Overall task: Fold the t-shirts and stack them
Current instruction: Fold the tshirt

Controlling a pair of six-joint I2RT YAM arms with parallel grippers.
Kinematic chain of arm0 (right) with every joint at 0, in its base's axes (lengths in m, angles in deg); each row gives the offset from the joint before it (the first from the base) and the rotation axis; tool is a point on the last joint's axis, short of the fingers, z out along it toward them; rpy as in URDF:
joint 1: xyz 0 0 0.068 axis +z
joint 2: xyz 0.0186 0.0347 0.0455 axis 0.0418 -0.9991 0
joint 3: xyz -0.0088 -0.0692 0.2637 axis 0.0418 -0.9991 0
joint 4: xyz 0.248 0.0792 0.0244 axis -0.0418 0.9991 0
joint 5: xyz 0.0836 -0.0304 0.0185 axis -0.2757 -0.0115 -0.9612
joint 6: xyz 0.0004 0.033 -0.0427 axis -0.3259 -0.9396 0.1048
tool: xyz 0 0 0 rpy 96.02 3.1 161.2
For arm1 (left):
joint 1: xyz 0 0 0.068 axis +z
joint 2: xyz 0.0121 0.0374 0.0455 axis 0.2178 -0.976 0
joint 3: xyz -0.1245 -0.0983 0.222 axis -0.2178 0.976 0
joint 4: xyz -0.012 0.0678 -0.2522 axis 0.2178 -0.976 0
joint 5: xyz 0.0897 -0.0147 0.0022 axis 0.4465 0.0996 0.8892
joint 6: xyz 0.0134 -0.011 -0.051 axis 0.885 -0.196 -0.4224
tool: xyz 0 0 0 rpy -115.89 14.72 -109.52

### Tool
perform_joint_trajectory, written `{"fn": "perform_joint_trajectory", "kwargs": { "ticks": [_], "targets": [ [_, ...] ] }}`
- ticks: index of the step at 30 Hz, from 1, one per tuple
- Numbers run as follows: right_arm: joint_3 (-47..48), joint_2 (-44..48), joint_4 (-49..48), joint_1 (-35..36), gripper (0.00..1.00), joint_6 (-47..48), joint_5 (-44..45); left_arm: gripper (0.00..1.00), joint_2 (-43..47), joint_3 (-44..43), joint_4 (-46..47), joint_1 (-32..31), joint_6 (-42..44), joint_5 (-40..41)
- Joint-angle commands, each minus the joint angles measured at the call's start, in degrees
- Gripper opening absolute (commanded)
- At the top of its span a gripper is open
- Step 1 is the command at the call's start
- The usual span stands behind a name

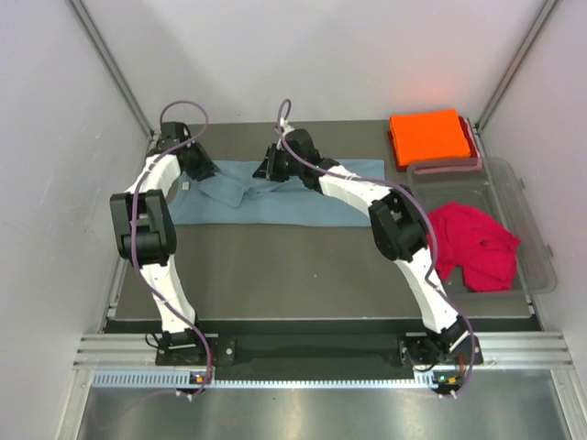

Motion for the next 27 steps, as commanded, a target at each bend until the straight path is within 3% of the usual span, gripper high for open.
{"fn": "perform_joint_trajectory", "kwargs": {
  "ticks": [1,13,27],
  "targets": [
    [6.4,-4.2,-3.7,0.5,0.13,0.3,-0.1,0.31,-2.8,-2.0,1.3,-0.2,1.2,-3.7],
    [12.2,-11.4,-13.6,2.1,0.17,-2.1,-5.2,0.3,-6.0,-3.2,1.4,-0.1,2.7,-2.0],
    [14.5,-16.6,-13.7,2.7,0.17,-4.3,-7.2,0.3,-8.8,-4.9,1.9,-0.1,2.7,0.0]
  ]
}}
